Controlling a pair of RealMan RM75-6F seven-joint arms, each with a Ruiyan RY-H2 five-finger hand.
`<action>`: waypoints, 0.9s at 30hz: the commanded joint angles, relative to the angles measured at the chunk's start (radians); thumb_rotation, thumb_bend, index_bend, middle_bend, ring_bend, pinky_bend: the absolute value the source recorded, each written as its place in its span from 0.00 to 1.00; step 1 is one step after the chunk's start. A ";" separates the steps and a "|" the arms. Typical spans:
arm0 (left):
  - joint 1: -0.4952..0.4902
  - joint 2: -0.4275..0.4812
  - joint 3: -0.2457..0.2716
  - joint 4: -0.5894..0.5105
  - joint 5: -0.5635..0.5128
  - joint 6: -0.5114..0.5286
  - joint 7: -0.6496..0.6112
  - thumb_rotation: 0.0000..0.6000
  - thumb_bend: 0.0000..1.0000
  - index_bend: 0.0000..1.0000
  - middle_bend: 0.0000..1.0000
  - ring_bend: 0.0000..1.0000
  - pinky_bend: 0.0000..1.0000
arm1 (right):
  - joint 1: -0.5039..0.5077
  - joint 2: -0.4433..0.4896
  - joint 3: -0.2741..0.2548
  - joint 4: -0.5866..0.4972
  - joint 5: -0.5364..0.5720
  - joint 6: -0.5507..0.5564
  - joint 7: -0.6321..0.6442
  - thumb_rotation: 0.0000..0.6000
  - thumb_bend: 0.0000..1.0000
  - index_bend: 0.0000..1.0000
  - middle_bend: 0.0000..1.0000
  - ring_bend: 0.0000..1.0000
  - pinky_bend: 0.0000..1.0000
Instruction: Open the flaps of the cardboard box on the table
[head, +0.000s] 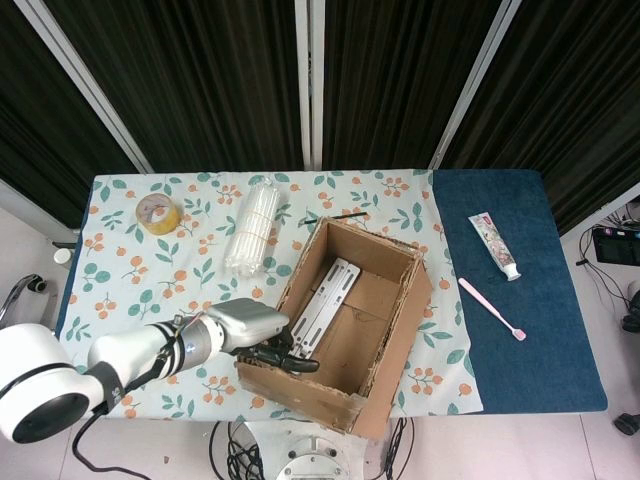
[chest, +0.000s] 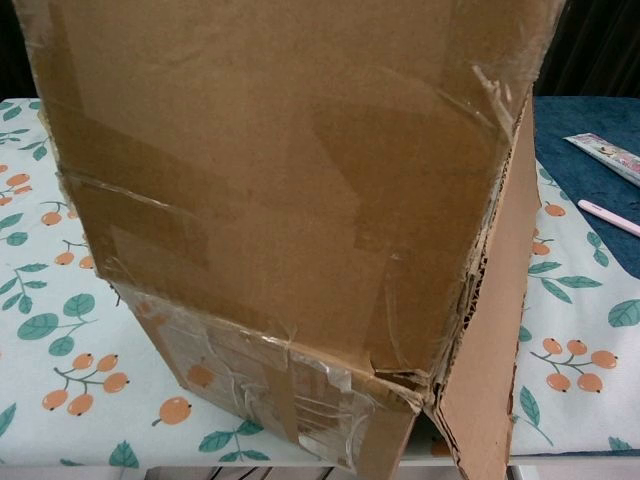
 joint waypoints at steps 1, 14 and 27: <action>0.032 0.018 -0.032 -0.014 0.003 -0.032 -0.005 0.00 0.00 0.54 0.66 0.17 0.14 | -0.002 0.000 -0.001 -0.002 -0.004 0.004 -0.002 1.00 0.92 0.00 0.00 0.00 0.00; 0.162 0.065 -0.116 -0.058 0.021 -0.064 0.010 0.00 0.00 0.53 0.66 0.18 0.14 | 0.001 -0.002 -0.008 -0.018 -0.018 0.001 -0.024 1.00 0.91 0.00 0.00 0.00 0.00; 0.285 0.109 -0.219 -0.071 -0.018 -0.122 0.060 0.00 0.00 0.50 0.67 0.19 0.14 | 0.004 -0.001 -0.013 -0.040 -0.029 0.000 -0.052 1.00 0.91 0.00 0.00 0.00 0.00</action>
